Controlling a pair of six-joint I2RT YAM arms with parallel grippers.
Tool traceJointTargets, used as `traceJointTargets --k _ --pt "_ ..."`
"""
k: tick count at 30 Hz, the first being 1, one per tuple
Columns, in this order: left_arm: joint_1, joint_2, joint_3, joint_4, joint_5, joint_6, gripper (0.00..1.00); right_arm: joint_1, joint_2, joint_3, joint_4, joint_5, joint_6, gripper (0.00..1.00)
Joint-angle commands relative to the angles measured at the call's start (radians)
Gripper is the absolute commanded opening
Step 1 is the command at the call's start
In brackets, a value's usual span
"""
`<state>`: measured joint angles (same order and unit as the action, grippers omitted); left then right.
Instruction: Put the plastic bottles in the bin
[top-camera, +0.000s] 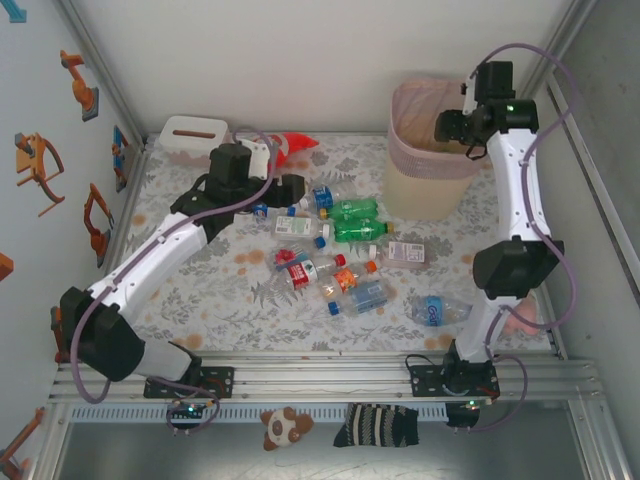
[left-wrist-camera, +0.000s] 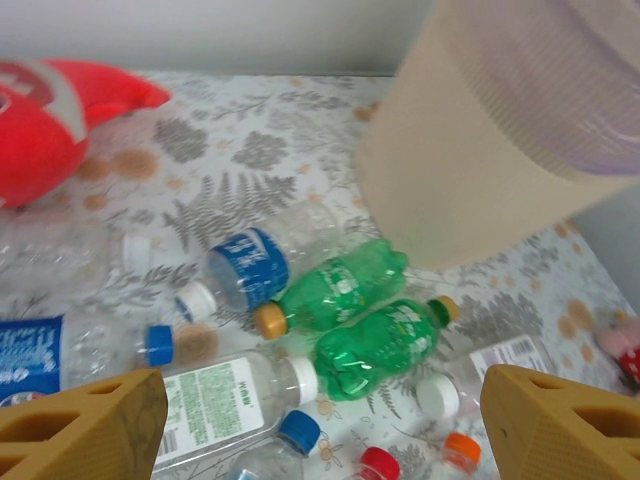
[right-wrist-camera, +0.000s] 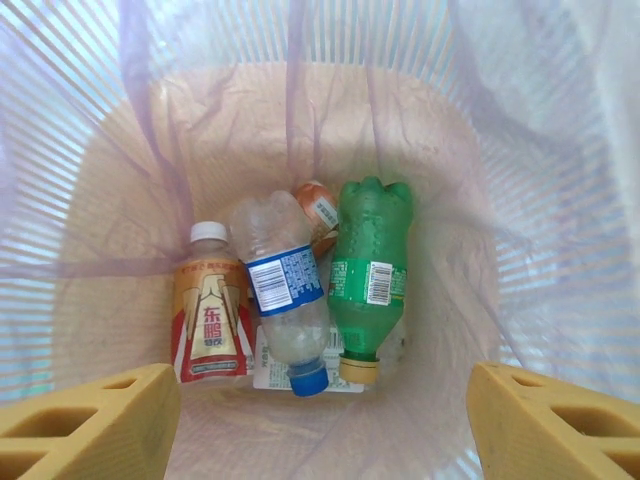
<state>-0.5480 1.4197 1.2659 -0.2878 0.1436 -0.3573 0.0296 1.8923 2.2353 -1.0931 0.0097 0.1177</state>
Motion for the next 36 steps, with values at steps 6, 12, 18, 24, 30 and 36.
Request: traceJointTargets --k 6,12,18,24,30,36 --pt "0.076 0.094 0.066 -0.149 -0.278 -0.476 0.81 0.009 -0.113 -0.078 0.015 -0.022 0.025 0.74" --pt "0.150 0.234 0.185 -0.376 -0.298 -0.770 0.78 0.011 -0.144 -0.123 0.030 -0.028 0.027 0.74" --pt "0.208 0.338 0.217 -0.421 -0.245 -0.930 0.77 0.010 -0.169 -0.153 0.033 -0.024 0.022 0.74" --pt "0.253 0.437 0.248 -0.390 -0.143 -0.999 0.77 0.011 -0.181 -0.176 0.037 -0.025 0.021 0.74" --pt "0.284 0.523 0.265 -0.342 -0.055 -1.058 0.77 0.011 -0.188 -0.189 0.040 -0.028 0.019 0.74" --pt "0.293 0.601 0.327 -0.331 -0.014 -1.061 0.77 0.012 -0.188 -0.188 0.038 -0.027 0.015 0.74"
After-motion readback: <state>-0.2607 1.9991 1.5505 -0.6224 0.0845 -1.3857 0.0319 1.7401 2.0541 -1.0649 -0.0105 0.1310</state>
